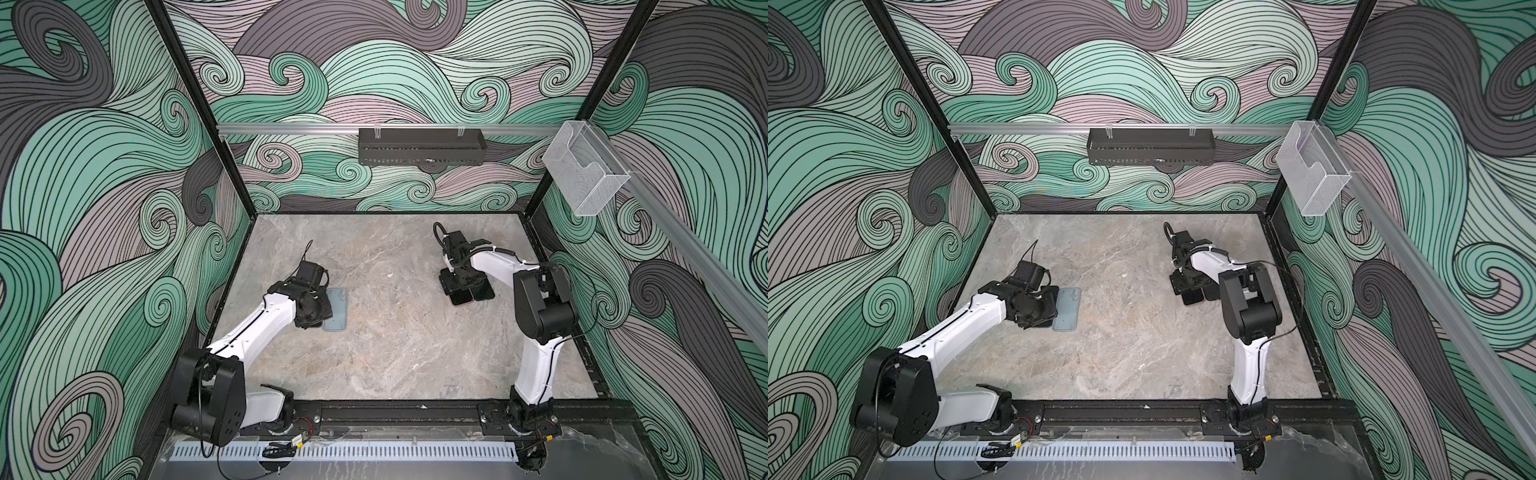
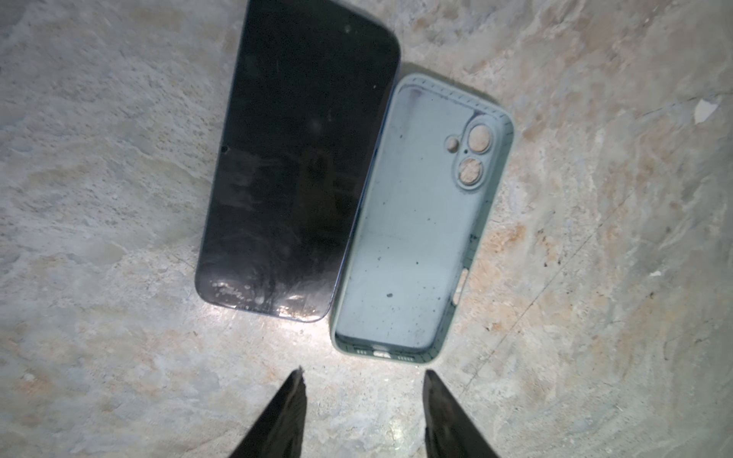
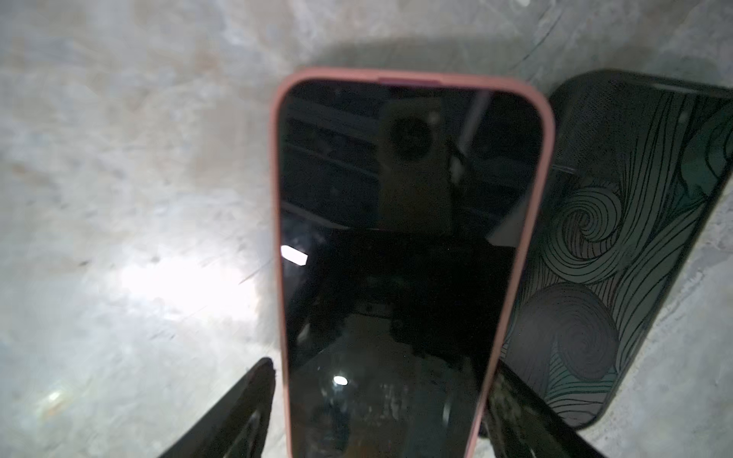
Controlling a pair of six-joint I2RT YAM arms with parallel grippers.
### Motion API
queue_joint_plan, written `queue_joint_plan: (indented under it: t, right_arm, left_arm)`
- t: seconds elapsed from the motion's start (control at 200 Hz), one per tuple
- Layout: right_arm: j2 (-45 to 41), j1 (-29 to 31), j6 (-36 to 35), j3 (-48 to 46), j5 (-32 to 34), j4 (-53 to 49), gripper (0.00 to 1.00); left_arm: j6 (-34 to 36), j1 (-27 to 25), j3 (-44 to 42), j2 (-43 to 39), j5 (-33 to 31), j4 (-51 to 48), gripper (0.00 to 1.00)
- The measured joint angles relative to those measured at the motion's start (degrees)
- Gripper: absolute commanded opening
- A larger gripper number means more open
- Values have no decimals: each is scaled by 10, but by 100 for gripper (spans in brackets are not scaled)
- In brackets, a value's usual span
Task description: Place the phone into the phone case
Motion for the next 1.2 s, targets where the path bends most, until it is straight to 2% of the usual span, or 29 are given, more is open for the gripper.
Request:
queue_joint_plan:
  t: [0.08, 0.24, 0.325, 0.48, 0.681, 0.836, 0.996, 1.201]
  right_arm:
    - [-27, 17, 2, 0, 0, -5, 81]
    - [-74, 110, 43, 5, -6, -8, 79]
    - [-76, 158, 61, 12, -21, -6, 77]
    - [-67, 203, 106, 15, -62, 10, 70]
    - [2, 292, 184, 71, -115, 66, 62]
    - [78, 352, 229, 130, -137, 105, 56]
    - [132, 381, 257, 173, -150, 120, 54]
    - [180, 397, 275, 212, -148, 123, 46]
  left_arm:
    - [4, 0, 15, 6, 0, 1, 49]
    - [13, 9, 52, 35, -1, -3, 48]
    - [16, 16, 55, 33, -2, -5, 48]
    - [23, 38, 49, 11, -2, -10, 49]
    - [24, 99, 17, -50, 3, -15, 49]
    - [16, 115, 11, -75, 6, -16, 50]
    - [4, 138, 8, -99, -3, -22, 51]
    - [-14, 159, -23, -148, -11, -21, 52]
